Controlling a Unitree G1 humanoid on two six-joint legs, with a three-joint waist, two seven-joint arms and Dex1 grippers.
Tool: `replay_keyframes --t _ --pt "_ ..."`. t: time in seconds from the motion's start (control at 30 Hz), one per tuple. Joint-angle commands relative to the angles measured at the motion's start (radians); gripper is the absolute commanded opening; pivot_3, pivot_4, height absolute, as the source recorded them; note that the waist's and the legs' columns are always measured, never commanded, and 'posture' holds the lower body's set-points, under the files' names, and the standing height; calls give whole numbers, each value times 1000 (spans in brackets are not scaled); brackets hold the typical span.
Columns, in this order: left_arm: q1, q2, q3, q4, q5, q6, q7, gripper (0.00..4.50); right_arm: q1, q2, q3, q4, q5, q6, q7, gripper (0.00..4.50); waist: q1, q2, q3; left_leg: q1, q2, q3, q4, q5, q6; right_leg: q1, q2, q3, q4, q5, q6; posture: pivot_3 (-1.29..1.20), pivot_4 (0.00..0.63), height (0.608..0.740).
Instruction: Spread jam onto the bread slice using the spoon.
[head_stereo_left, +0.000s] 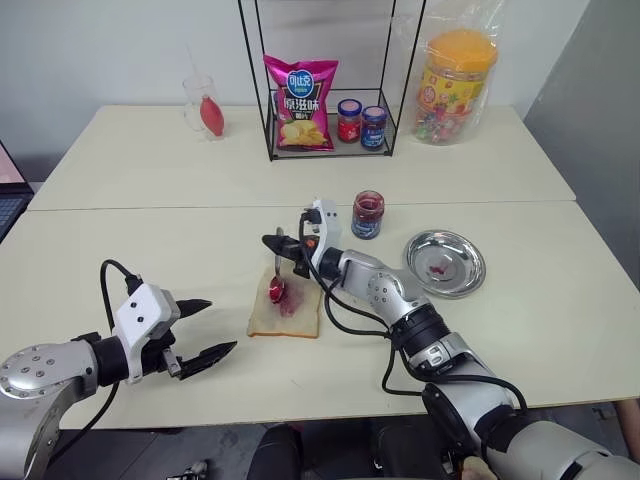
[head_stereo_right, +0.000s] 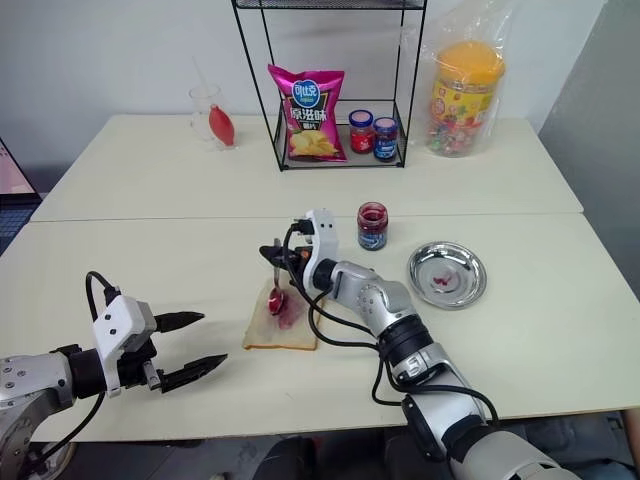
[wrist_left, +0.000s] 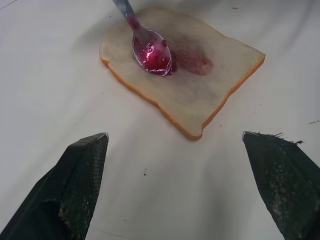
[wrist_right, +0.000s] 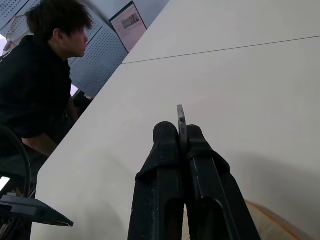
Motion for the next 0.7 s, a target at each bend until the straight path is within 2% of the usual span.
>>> replay_keyframes --t 0.03,0.43,0.7 --pt "-3 15 25 -13 1 -17 -5 4500 33 119 -42 -81 21 34 -6 1 0 0 0 0 0 0 0 0 0 0 0 0 0 0 0 0 150 740" --pt "-12 6 13 -12 5 -20 2 4500 123 19 -67 -311 35 178 -3 1 1 0 0 0 0 0 0 0 0 0 0 0 0 0 0 0 150 740" --pt "-15 5 11 -10 6 -22 2 4500 116 80 -111 -389 67 252 -38 1 1 0 0 0 0 0 0 0 0 0 0 0 0 0 0 0 150 740"
